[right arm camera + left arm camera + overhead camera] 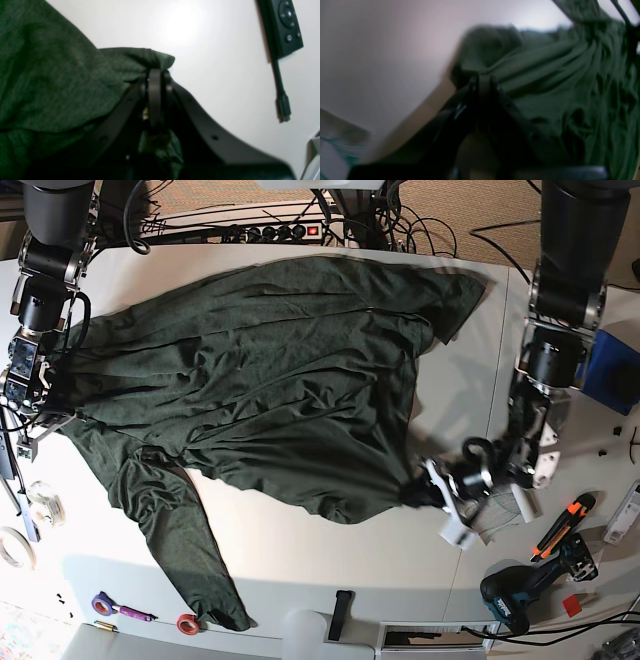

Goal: Layout the t-shirt on the table in an organized manner, then fold the t-shirt properly
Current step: 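Pull the hem corner outward with the left gripper to flatten the shirt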

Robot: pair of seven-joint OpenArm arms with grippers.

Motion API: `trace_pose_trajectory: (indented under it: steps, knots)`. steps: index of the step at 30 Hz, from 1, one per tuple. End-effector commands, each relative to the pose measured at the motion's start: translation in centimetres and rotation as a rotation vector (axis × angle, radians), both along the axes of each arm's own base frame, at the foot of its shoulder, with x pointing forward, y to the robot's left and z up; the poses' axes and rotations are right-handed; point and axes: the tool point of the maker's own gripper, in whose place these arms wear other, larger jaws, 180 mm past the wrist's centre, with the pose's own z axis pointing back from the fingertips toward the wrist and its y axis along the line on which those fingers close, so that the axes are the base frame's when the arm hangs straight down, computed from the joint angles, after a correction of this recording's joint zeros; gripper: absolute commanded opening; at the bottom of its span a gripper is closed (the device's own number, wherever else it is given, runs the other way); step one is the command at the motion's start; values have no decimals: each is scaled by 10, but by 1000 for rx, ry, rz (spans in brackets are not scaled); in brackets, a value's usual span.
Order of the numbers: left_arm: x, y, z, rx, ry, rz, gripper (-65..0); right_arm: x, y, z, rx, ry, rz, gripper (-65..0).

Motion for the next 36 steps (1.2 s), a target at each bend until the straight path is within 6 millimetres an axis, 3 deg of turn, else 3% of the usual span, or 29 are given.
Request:
trace_pose_trajectory:
  steps: [1,5,12,19,25,36]
  knots:
    - [20,3,37,-51,-86,21,-650,-52,17,-42,68,247,-15,-650]
    - [31,20,53,-103,-116,91,-650,-52,17,-42,68,247,-15,-650]
    - [34,23,55,-96,-131,103,-650,-52,17,-42,68,247,-15,-650]
    - [62,45,76,-65,-248,251,-650,-52,17,-42,68,247,-15,-650]
    - [71,39,93,-61,-285,241,-650,-52,17,-42,68,247,-15,-650]
    - [81,5,113,-51,-358,194,-650,-52,17,-42,69,247,-15,-650]
